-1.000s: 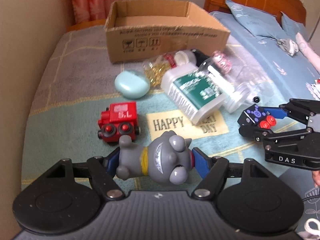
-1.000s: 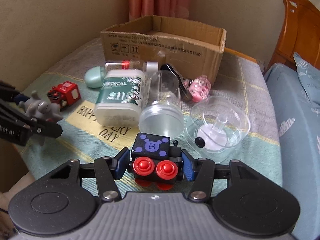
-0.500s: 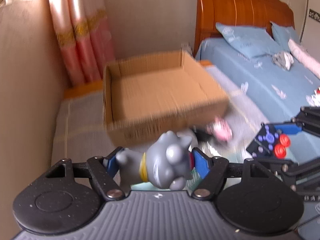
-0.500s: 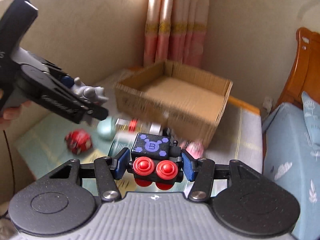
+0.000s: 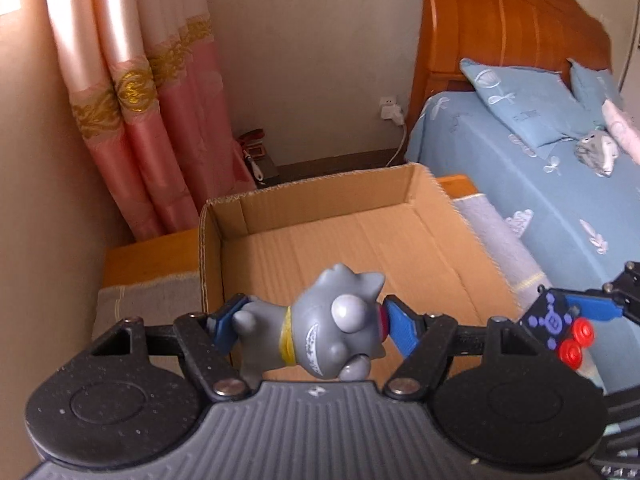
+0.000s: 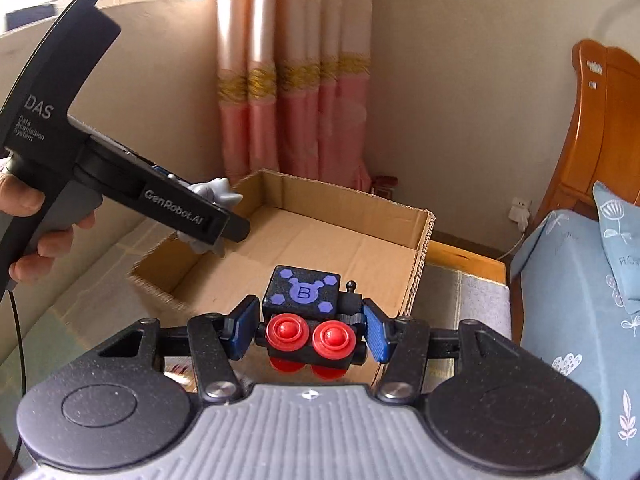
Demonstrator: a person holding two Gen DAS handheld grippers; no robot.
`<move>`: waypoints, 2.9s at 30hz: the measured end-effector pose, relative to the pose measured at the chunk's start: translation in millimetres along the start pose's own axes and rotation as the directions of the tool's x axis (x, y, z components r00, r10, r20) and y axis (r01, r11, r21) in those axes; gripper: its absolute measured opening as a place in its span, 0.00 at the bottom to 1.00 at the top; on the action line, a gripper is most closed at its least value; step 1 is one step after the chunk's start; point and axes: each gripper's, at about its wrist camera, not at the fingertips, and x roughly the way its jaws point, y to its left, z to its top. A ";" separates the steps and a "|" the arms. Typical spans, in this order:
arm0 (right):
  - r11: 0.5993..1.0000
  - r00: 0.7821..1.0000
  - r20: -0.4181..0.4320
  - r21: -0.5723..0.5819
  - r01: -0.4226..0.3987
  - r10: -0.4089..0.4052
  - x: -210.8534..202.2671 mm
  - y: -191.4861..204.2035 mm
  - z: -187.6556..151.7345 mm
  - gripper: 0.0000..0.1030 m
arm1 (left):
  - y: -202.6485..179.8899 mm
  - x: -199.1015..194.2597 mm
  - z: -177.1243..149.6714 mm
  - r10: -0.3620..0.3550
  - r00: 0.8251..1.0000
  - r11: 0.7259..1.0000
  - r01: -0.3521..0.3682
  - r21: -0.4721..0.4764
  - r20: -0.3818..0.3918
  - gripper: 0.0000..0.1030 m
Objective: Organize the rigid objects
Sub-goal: 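Carry both toys over the cardboard box and open both tools to drop them, then withdraw both open tools from the box back toward the remaining items, then move left tool to the red S.L train while right tool approaches the clear square container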
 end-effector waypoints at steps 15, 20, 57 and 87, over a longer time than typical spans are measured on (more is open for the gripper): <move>0.998 0.999 -0.026 0.040 -0.044 0.046 6.1 -5.6 -17.1 1.00 | 10.8 46.8 35.1 0.078 0.997 0.997 -0.078 -0.021 0.019 0.98; 0.999 0.999 -0.021 0.025 -0.040 0.041 -4.1 -0.3 -20.7 1.00 | 16.1 30.0 30.3 0.052 0.998 0.998 -0.050 -0.048 0.038 0.98; 0.992 0.996 -0.078 0.110 0.057 -0.048 -81.3 14.2 -195.6 1.00 | -18.3 -101.5 -201.1 0.109 0.991 0.991 -0.102 -0.090 0.073 0.99; 0.968 0.976 -0.186 -0.201 -0.149 0.112 -2.5 -35.5 -168.7 1.00 | -7.1 -61.3 -257.6 0.113 0.987 0.974 -0.134 -0.183 -0.118 0.99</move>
